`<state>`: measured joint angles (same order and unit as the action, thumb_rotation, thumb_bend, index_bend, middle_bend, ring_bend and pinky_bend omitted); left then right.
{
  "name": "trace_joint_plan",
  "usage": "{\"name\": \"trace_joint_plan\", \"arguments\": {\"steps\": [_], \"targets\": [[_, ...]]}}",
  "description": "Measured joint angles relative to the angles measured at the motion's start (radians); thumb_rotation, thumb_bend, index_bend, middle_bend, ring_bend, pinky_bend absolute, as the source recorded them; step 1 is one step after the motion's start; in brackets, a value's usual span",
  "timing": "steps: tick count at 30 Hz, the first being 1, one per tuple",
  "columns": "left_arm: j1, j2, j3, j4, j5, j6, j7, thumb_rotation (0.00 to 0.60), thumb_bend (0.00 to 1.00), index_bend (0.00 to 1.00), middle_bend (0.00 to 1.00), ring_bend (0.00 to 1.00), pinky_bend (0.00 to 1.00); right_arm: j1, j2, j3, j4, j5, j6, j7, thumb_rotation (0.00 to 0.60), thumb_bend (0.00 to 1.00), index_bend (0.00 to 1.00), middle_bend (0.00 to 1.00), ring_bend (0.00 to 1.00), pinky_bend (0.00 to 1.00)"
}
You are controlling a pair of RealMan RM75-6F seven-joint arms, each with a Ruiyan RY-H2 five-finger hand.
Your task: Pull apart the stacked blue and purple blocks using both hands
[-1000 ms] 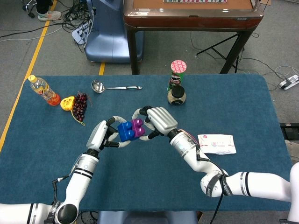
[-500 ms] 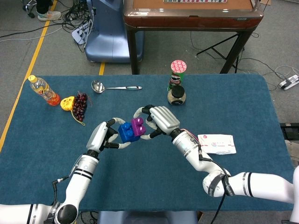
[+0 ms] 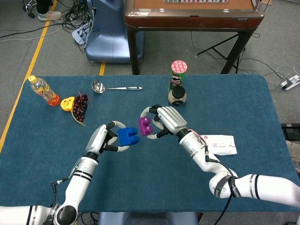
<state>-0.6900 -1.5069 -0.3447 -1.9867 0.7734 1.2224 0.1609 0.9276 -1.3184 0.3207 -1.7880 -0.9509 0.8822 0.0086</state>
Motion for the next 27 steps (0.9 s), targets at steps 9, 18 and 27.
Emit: {"name": "trace_joint_plan", "arguments": {"steps": [9, 18, 27], "targets": [[0.003, 0.003, 0.090, 0.043, 0.003, -0.041, 0.064, 0.600, 0.00, 0.67, 1.00, 1.00, 1.00, -0.011, -0.025, -0.077, 0.053, -0.001, 0.020, -0.125, 0.600, 0.43, 0.65, 1.00, 1.00, 1.00], [-0.006, -0.037, 0.173, 0.122, 0.029, -0.046, 0.182, 0.600, 0.00, 0.43, 1.00, 1.00, 1.00, -0.004, -0.128, -0.164, 0.159, 0.044, 0.060, -0.358, 0.600, 0.14, 0.40, 1.00, 1.00, 1.00], [-0.006, -0.041, 0.187, 0.124, -0.007, -0.008, 0.277, 0.600, 0.00, 0.00, 0.94, 0.97, 1.00, -0.011, -0.160, -0.181, 0.174, 0.070, 0.096, -0.433, 0.600, 0.00, 0.00, 0.99, 0.98, 1.00]]}}
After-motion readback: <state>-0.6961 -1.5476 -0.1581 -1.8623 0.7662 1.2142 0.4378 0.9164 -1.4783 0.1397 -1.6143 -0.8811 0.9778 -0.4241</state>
